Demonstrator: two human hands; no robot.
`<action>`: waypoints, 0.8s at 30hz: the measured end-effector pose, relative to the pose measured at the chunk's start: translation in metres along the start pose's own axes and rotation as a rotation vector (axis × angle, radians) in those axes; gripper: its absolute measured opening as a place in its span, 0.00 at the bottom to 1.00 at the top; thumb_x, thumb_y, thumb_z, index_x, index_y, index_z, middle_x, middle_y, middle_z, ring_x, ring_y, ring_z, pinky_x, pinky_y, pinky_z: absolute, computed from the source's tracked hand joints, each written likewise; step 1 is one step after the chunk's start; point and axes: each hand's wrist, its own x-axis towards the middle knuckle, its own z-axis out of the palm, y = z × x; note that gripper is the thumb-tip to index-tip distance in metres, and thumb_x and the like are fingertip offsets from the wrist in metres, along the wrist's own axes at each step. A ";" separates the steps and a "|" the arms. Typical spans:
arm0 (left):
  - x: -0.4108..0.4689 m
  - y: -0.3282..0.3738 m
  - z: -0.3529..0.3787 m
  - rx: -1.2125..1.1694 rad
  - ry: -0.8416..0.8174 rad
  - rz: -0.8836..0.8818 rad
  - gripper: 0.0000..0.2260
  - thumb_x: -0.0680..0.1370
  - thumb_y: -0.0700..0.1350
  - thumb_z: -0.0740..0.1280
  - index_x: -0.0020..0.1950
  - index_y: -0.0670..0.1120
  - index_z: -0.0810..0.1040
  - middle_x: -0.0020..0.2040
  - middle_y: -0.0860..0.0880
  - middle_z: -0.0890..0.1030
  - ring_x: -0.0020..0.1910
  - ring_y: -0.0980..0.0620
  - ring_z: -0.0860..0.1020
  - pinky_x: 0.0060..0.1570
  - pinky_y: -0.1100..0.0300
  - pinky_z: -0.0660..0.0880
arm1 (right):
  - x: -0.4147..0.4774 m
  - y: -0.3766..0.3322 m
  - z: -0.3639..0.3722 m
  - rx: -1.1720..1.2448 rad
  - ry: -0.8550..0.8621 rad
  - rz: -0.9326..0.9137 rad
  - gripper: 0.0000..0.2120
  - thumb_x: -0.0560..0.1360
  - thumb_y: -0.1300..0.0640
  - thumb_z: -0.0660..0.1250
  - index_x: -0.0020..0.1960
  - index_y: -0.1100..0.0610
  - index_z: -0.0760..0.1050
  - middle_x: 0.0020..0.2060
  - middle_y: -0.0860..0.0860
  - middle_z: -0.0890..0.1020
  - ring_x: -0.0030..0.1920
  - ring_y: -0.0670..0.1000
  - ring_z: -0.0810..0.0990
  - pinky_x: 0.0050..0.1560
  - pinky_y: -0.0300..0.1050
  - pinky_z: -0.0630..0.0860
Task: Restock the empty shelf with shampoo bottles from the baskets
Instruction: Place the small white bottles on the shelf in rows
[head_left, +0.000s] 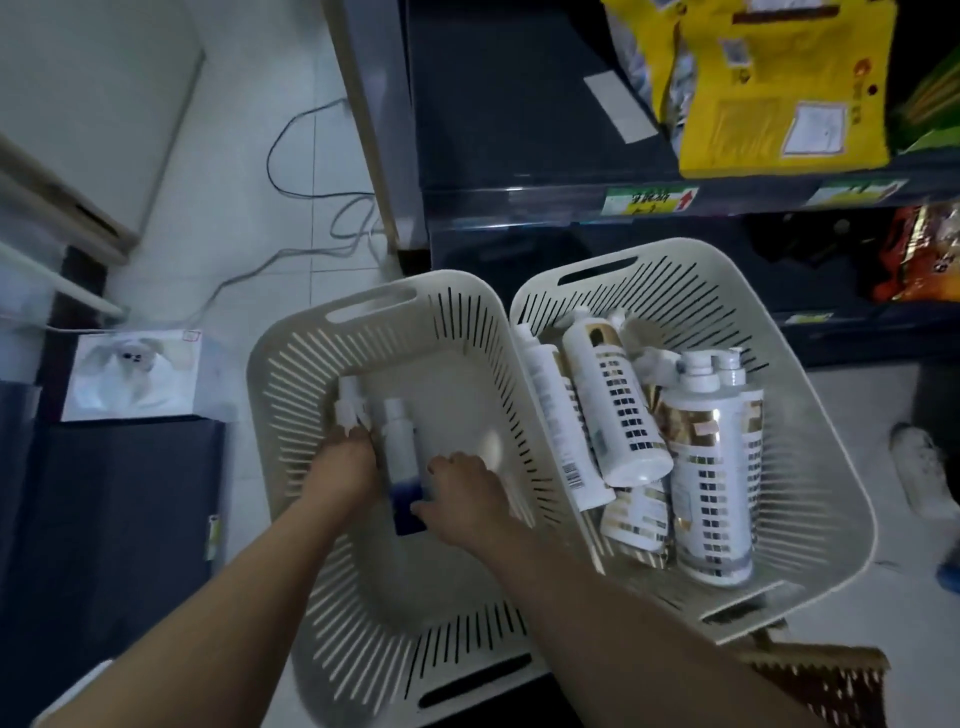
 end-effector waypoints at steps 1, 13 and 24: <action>0.008 -0.001 0.005 -0.073 0.021 -0.041 0.19 0.81 0.46 0.59 0.69 0.39 0.66 0.66 0.36 0.72 0.61 0.38 0.74 0.55 0.53 0.70 | 0.007 -0.001 0.005 0.015 -0.005 0.011 0.21 0.75 0.46 0.68 0.60 0.61 0.73 0.57 0.59 0.76 0.58 0.60 0.75 0.49 0.48 0.72; 0.051 0.006 0.033 -0.429 0.075 -0.213 0.22 0.81 0.47 0.58 0.72 0.39 0.61 0.70 0.37 0.68 0.65 0.40 0.71 0.57 0.54 0.68 | 0.064 -0.006 0.048 0.343 -0.035 0.243 0.28 0.68 0.46 0.75 0.62 0.56 0.70 0.58 0.55 0.79 0.56 0.58 0.80 0.50 0.48 0.78; 0.001 0.012 0.019 -0.893 -0.299 -0.207 0.16 0.77 0.33 0.64 0.63 0.44 0.68 0.48 0.47 0.78 0.42 0.50 0.77 0.35 0.57 0.74 | 0.033 0.025 0.003 0.992 -0.200 0.415 0.28 0.63 0.63 0.70 0.64 0.58 0.72 0.56 0.56 0.81 0.55 0.57 0.80 0.57 0.55 0.79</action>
